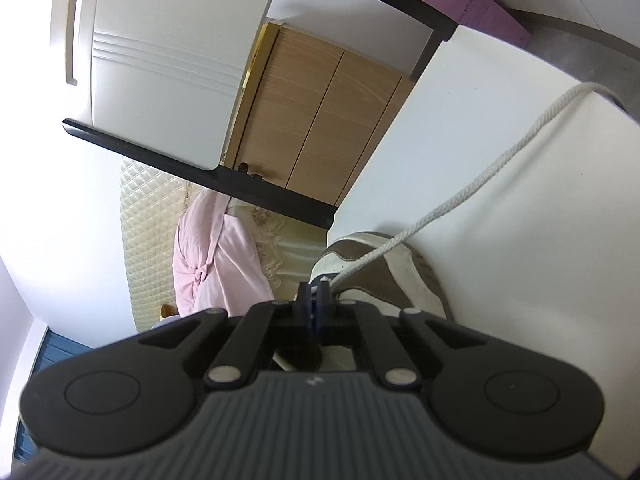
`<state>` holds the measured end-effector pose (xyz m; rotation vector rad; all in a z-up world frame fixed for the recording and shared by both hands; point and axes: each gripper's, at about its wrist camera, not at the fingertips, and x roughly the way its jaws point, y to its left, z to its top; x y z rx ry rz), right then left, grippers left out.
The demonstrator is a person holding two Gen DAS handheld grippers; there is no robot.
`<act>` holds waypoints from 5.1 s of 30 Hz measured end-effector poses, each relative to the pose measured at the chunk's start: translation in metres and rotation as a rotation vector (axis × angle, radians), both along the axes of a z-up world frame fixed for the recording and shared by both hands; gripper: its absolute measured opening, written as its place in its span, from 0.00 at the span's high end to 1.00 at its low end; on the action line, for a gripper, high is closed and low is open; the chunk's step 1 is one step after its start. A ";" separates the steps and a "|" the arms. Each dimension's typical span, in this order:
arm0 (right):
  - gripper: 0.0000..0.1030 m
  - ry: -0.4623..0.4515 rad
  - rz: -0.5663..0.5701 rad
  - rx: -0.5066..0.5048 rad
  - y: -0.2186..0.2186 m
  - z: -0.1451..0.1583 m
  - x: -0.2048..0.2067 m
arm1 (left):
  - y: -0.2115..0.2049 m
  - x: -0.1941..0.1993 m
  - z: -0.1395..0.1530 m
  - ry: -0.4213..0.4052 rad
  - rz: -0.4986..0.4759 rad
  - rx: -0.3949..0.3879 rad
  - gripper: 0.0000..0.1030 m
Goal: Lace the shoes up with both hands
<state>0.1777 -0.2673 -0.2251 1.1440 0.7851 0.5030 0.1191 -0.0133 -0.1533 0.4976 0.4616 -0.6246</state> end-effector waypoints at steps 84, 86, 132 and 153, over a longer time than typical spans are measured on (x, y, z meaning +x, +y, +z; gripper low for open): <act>0.98 -0.050 0.008 -0.040 -0.002 0.008 0.009 | -0.044 -0.034 -0.002 0.174 0.457 -0.105 0.76; 0.98 -0.058 -0.031 -0.048 -0.007 0.010 0.009 | -0.043 -0.034 -0.002 0.175 0.460 -0.105 0.76; 0.98 -0.057 -0.125 -0.080 -0.024 0.018 0.001 | -0.024 -0.035 0.003 0.083 0.539 -0.103 0.59; 0.98 -0.070 -0.144 -0.156 -0.041 0.019 0.000 | -0.023 -0.026 -0.004 0.126 0.592 -0.069 0.65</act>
